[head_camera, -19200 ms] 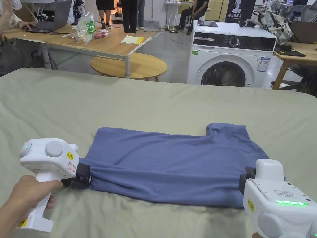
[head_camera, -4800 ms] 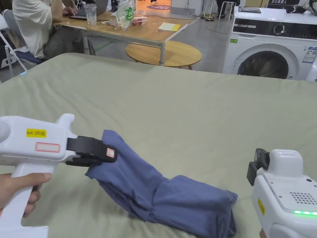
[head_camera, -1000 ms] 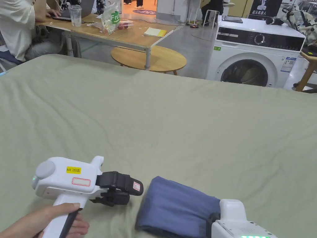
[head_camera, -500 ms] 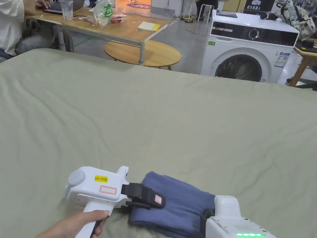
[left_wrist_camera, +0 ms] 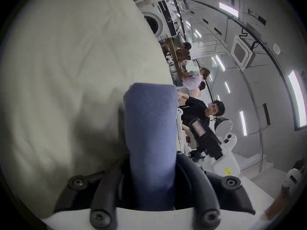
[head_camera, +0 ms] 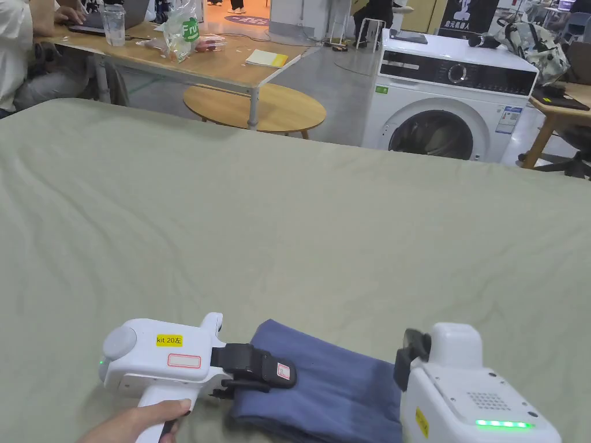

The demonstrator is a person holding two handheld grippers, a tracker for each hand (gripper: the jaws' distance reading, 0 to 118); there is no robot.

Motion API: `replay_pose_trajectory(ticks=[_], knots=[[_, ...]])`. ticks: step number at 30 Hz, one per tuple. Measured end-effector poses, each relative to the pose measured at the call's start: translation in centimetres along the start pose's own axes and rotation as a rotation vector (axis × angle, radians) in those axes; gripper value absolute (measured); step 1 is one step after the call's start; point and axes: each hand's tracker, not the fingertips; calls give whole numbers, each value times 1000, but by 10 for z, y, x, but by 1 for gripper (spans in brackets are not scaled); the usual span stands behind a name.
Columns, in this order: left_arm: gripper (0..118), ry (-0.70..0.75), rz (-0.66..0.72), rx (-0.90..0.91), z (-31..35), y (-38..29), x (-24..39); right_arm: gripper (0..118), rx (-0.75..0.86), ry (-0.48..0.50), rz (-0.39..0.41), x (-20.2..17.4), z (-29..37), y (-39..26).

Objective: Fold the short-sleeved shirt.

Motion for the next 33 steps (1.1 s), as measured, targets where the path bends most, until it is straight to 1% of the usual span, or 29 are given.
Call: replay_pose_trajectory(ticks=[3, 5, 8, 12, 14, 16, 19, 23, 25, 29, 31, 33], knots=[[21, 7, -16, 8, 11, 4, 14, 0, 141, -36, 14, -1, 4, 16], [21, 17, -33, 17, 21, 6, 23, 0, 201, -55, 24, -6, 6, 22], [21, 20, -41, 38, 44, 10, 32, 0, 228, -36, 19, -22, 5, 27], [21, 50, -39, 97, 95, 11, 44, 0, 264, 10, 50, -56, -2, 35], [21, 103, -34, 139, 130, 11, 46, 0, 270, 43, 69, -78, -8, 42], [21, 155, -37, 176, 167, 11, 50, 0, 280, 119, 74, -102, -13, 49], [21, 240, -33, 214, 228, 19, 53, 0, 288, 162, 95, -140, -21, 58], [21, 328, 9, 259, 313, 39, 51, 0, 280, 236, 90, -185, -29, 64], [21, 415, 23, 270, 353, 49, 49, 0, 271, 284, 96, -204, -32, 64], [21, 561, 71, 264, 420, 66, 42, 0, 255, 311, 115, -228, -37, 64], [21, 620, 91, 268, 442, 70, 37, 0, 241, 333, 115, -232, -40, 63], [21, 668, 143, 279, 463, 73, 25, 0, 240, 337, 125, -233, -41, 59]])
